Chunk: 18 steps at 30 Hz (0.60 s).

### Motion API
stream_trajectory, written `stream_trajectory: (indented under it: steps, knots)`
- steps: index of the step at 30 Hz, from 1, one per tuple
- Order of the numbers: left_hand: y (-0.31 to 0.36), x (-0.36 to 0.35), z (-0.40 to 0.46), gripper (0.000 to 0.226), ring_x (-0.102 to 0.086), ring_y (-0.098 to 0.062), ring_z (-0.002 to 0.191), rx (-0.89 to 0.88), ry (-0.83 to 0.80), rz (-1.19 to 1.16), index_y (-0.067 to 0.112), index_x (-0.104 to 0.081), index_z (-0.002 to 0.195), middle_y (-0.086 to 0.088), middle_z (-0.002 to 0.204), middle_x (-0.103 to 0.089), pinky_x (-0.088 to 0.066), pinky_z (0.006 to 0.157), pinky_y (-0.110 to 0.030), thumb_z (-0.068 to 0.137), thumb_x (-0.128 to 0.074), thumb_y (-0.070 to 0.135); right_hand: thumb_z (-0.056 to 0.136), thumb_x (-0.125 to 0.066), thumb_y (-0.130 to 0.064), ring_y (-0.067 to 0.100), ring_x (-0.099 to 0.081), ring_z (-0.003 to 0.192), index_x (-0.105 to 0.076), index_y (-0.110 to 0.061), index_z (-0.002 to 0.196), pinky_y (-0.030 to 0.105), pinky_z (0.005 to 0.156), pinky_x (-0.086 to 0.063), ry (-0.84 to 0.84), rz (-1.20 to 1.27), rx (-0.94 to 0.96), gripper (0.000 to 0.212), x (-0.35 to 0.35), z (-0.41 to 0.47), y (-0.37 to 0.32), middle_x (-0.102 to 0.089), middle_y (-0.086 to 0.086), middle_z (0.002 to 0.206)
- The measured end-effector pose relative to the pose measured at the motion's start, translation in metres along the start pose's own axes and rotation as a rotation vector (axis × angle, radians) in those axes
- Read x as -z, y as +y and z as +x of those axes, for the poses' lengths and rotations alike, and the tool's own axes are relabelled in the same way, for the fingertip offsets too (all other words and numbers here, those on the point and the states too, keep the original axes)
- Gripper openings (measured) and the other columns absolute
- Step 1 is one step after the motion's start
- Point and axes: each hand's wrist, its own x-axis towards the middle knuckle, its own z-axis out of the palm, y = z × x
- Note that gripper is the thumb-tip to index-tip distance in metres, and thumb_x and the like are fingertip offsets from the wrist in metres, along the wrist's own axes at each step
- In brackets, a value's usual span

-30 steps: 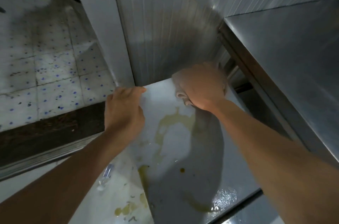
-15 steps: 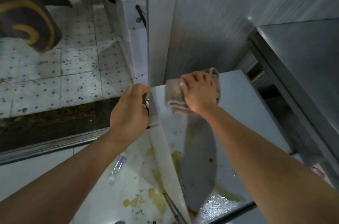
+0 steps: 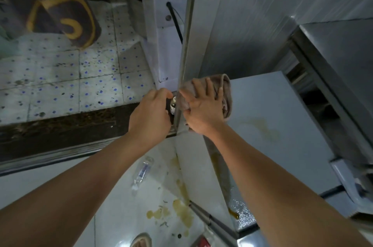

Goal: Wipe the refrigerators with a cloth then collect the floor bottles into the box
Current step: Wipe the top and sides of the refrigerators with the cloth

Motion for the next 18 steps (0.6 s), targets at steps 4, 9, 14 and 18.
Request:
stream_trajectory:
  steps: [4,9,14,18]
  knots:
    - [0.013,-0.004,0.002,0.032,-0.05,-0.027,0.109,-0.063,0.02,0.002,0.014,-0.052,0.115,-0.008,0.116,-0.052,-0.047,0.086,-0.042,0.084,-0.049,0.006,0.09,-0.029,-0.045,0.035,-0.001,0.146,-0.027,-0.038,0.145,0.055,0.115,0.002,0.078,0.03,0.085,0.055,-0.008,-0.075,0.006,-0.007,0.002,0.16]
    - [0.037,-0.028,0.011,0.039,-0.051,-0.026,0.111,-0.163,-0.01,0.044,0.014,-0.052,0.123,-0.008,0.122,-0.057,-0.041,0.091,-0.037,0.084,-0.049,0.008,0.088,-0.016,-0.064,0.023,0.002,0.147,-0.011,-0.043,0.148,0.048,0.118,0.003,0.01,0.08,-0.01,0.064,-0.008,-0.089,0.04,-0.002,-0.01,0.16]
    - [0.055,-0.058,0.022,0.054,-0.042,-0.023,0.128,-0.256,-0.093,0.163,0.015,-0.044,0.136,-0.005,0.141,-0.047,-0.03,0.103,-0.034,0.083,-0.047,0.002,0.086,-0.004,-0.07,0.027,-0.002,0.147,-0.001,-0.042,0.148,0.052,0.115,0.001,0.072,0.019,-0.296,0.068,-0.01,-0.062,0.129,0.0,-0.006,0.16]
    - [0.059,-0.073,0.02,0.055,-0.02,-0.013,0.141,-0.189,-0.146,0.246,0.025,-0.036,0.142,0.007,0.155,-0.024,-0.017,0.112,-0.038,0.089,-0.041,0.009,0.092,-0.014,-0.065,0.034,-0.005,0.146,-0.002,-0.036,0.15,0.059,0.115,-0.006,0.066,0.042,-0.532,0.066,-0.006,-0.061,0.186,-0.001,0.0,0.161]
